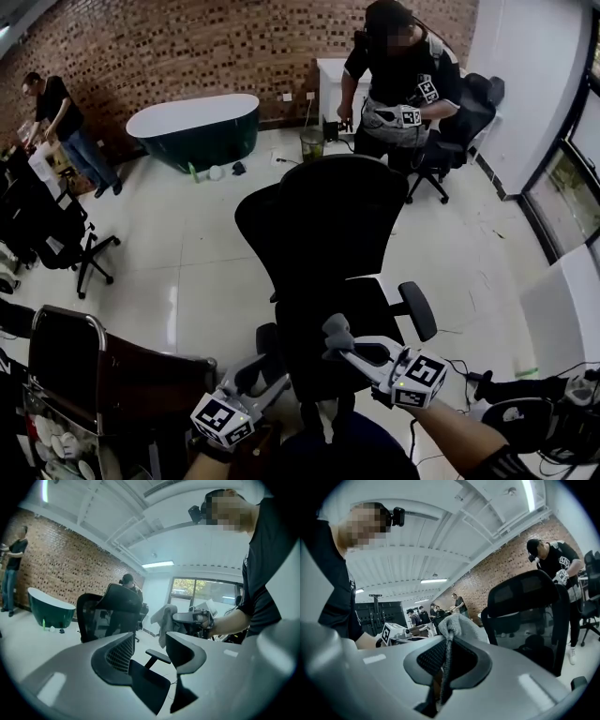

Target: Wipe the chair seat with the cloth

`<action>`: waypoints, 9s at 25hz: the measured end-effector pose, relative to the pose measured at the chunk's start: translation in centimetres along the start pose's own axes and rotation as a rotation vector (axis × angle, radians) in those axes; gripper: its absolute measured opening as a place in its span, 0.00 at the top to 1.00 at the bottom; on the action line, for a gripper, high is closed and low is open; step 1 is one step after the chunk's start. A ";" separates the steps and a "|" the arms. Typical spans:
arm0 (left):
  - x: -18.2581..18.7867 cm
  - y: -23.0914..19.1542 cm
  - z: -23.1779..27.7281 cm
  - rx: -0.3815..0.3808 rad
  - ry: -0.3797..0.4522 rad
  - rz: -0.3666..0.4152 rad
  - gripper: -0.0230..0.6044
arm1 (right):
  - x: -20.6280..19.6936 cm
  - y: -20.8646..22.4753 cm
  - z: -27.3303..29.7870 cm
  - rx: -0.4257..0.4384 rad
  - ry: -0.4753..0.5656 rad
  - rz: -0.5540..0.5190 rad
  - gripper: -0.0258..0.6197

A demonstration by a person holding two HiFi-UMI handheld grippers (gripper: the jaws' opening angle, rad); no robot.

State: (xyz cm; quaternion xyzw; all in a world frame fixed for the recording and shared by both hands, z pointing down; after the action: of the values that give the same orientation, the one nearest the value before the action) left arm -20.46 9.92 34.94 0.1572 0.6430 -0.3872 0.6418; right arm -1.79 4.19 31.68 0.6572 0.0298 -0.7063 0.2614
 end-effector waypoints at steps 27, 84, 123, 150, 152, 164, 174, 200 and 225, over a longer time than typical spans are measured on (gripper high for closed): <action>-14.3 -16.3 11.2 0.133 -0.090 -0.201 0.55 | -34.8 25.5 28.3 0.039 -0.718 -0.127 0.92; -16.1 -15.9 15.3 0.161 -0.175 -0.144 0.54 | -42.4 25.3 29.1 0.072 -0.800 -0.186 0.92; -18.9 -13.1 15.4 0.101 -0.197 -0.181 0.54 | -46.5 21.6 23.4 0.062 -0.899 -0.141 0.92; -18.3 -10.0 16.6 0.060 -0.195 -0.204 0.54 | -45.9 19.4 16.7 0.066 -0.900 -0.078 0.92; -18.5 -9.6 16.9 0.056 -0.200 -0.211 0.54 | -47.1 16.7 17.9 0.113 -0.930 -0.087 0.92; -21.0 -8.1 17.2 0.011 -0.244 -0.246 0.54 | -49.1 26.6 5.3 -0.024 -1.061 -0.171 0.92; -24.4 -9.1 20.3 0.012 -0.333 -0.259 0.54 | -45.6 32.9 -2.1 -0.370 -1.077 -0.137 0.92; -24.7 -10.9 22.0 0.039 -0.365 -0.254 0.54 | -51.9 20.7 -0.3 -0.012 -1.095 -0.144 0.92; -18.5 -8.2 21.8 -0.029 -0.340 -0.229 0.55 | -32.9 25.3 -2.7 -0.375 -0.610 0.102 0.92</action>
State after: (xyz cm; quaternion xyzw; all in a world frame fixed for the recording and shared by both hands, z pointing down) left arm -8.48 -5.24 57.56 0.0061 0.5446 -0.4692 0.6952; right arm 11.00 -5.76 69.98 0.3573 0.0467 -0.8383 0.4093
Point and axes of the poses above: the fingertips, and each gripper's own axes: z forward along the fingers, y to its right, x out of its top, the point moved 5 cm from there along -z, backward along the fingers, and after that the axes turned 1 degree about -x, right-handed, at the moved point
